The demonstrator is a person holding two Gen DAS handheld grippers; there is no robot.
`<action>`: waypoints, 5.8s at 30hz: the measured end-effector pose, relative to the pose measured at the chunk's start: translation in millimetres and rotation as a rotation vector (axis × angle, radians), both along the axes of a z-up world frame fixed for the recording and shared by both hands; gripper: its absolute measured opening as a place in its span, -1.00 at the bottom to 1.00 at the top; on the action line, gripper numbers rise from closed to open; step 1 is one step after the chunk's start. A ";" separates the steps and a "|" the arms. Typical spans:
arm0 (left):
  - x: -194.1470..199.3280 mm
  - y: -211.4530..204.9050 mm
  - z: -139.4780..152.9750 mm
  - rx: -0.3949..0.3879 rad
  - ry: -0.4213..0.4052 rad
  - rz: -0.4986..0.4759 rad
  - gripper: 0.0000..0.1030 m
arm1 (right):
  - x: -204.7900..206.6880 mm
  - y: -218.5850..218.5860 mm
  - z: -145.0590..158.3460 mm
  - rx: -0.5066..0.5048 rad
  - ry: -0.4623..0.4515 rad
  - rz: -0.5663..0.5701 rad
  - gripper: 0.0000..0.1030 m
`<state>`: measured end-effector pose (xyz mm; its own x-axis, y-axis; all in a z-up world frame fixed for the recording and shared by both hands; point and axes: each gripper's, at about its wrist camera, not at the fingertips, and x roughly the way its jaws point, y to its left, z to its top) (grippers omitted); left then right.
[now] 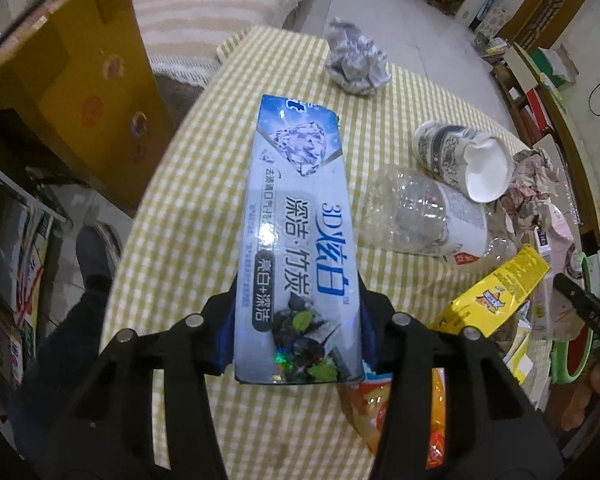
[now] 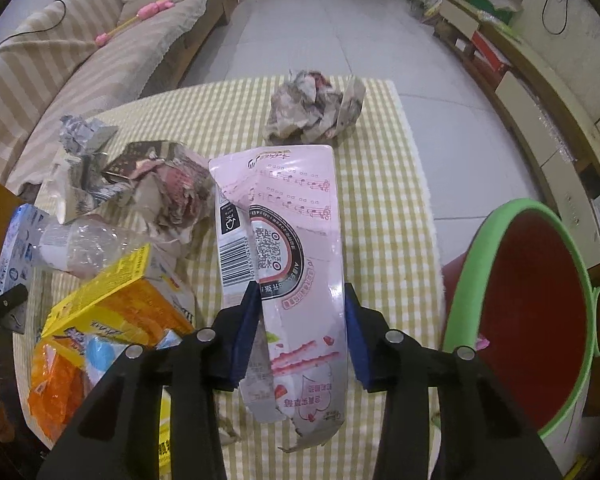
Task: Collect trash
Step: 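Carry the toothpaste box and pink snack bag over the green bin and release, then move both open tools back over the table, then grasp the orange chip bag with the left tool while the right tool grasps the yellow tissue pack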
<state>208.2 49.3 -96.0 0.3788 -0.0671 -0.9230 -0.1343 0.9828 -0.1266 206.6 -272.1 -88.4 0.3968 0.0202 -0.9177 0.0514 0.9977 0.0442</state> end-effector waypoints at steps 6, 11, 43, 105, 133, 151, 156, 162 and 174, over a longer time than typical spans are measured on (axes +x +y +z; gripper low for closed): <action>-14.5 0.6 24.9 0.032 -0.076 -0.007 -0.09 | -17.4 15.6 28.8 -0.033 -0.078 0.018 -0.26; -22.4 0.1 42.1 0.037 -0.123 -0.020 -0.09 | -36.1 23.7 57.0 -0.051 -0.147 0.033 -0.26; -51.2 -117.7 108.1 0.009 -0.259 -0.289 -0.09 | -96.4 -18.5 113.1 0.002 -0.275 -0.056 -0.26; -19.3 -356.8 93.8 -0.151 -0.201 -0.635 0.90 | -134.8 -200.9 72.5 0.008 -0.205 -0.391 0.81; -70.5 -71.6 96.6 -0.074 -0.220 -0.259 0.90 | -105.4 -3.4 96.5 0.022 -0.237 -0.055 0.85; -98.0 -62.8 47.6 -0.152 -0.098 -0.303 0.90 | -114.3 39.1 68.0 -0.012 -0.162 0.020 0.85; -96.0 -82.8 20.1 -0.110 -0.040 -0.329 0.90 | -120.3 35.4 63.2 -0.012 -0.147 0.013 0.85; -80.7 -83.5 -6.1 -0.031 -0.004 -0.278 0.90 | -123.5 36.5 57.3 -0.013 -0.133 0.020 0.85; -63.9 -44.5 -14.3 -0.030 -0.002 -0.202 -0.02 | -117.7 70.7 6.6 0.132 0.007 0.020 0.85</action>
<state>144.3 4.8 -110.4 0.3564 -0.1694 -0.9189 0.0656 0.9855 -0.1562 88.9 -201.4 -81.9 0.3890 0.1489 -0.9091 0.0319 0.9841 0.1748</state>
